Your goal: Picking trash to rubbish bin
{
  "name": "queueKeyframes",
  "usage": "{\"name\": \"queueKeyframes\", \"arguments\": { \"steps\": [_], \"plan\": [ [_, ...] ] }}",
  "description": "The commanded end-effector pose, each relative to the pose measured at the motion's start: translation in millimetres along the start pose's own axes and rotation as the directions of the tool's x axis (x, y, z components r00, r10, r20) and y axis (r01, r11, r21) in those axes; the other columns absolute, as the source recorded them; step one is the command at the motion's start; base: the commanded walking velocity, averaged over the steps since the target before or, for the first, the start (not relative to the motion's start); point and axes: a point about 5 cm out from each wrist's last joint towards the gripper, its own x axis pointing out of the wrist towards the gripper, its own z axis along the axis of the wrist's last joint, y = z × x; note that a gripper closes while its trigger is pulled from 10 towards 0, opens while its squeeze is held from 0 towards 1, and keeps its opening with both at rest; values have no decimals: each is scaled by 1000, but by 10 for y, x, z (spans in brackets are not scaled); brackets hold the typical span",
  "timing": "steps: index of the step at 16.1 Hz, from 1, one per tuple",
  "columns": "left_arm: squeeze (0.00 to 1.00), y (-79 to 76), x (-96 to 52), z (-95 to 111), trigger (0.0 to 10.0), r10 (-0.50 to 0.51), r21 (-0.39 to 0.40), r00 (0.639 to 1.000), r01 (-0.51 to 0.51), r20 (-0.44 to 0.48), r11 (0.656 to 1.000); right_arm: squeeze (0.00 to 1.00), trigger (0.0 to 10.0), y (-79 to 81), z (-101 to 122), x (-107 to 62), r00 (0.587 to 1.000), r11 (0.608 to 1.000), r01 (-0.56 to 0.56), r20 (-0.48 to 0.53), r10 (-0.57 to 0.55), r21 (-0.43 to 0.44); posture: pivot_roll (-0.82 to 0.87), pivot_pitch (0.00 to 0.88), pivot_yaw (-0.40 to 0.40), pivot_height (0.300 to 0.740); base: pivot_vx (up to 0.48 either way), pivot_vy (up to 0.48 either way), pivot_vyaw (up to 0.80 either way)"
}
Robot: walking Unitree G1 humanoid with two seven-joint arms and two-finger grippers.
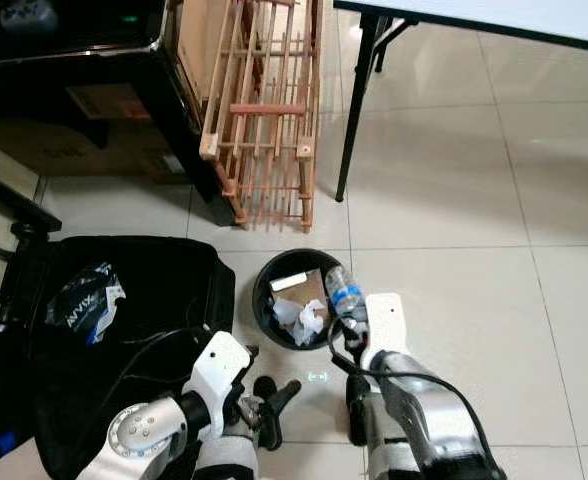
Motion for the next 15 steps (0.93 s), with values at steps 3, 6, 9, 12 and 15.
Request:
{"name": "queueKeyframes", "arguments": {
  "steps": [3, 6, 9, 12, 15],
  "plan": [
    [0, -69, -41, -55, 10000, -18, -1, 999, 18, -30, 1000, 0, 10000, 84, -170, 129, 997, 999, -8, -75, 12, 43, 87, 455, 73, 740, 0, 0, 0],
    [0, -44, -106, -111, 10000, -45, 10, 997, 46, -61, 999, 0, 10000, 54, -213, 163, 996, 1000, 6, -91, -4, 29, 86, 459, 71, 740, 0, 0, 0],
    [0, 4, -111, -122, 10000, -69, 15, 994, 71, -81, 997, 0, 10000, -41, -306, 186, 993, 999, 32, -111, -29, 21, 86, 464, 73, 740, 0, 0, 0],
    [0, -27, -76, -97, 10000, -73, 15, 995, 74, -70, 997, 0, 10000, -42, -337, 209, 993, 999, 33, -114, -30, 22, 85, 458, 73, 740, 0, 0, 0],
    [0, -94, -93, -132, 10000, -94, 7, 993, 95, -75, 995, 0, 10000, -35, -302, 237, 995, 999, 34, -93, -32, 10, 86, 454, 73, 740, 0, 0, 0]
  ]
}}
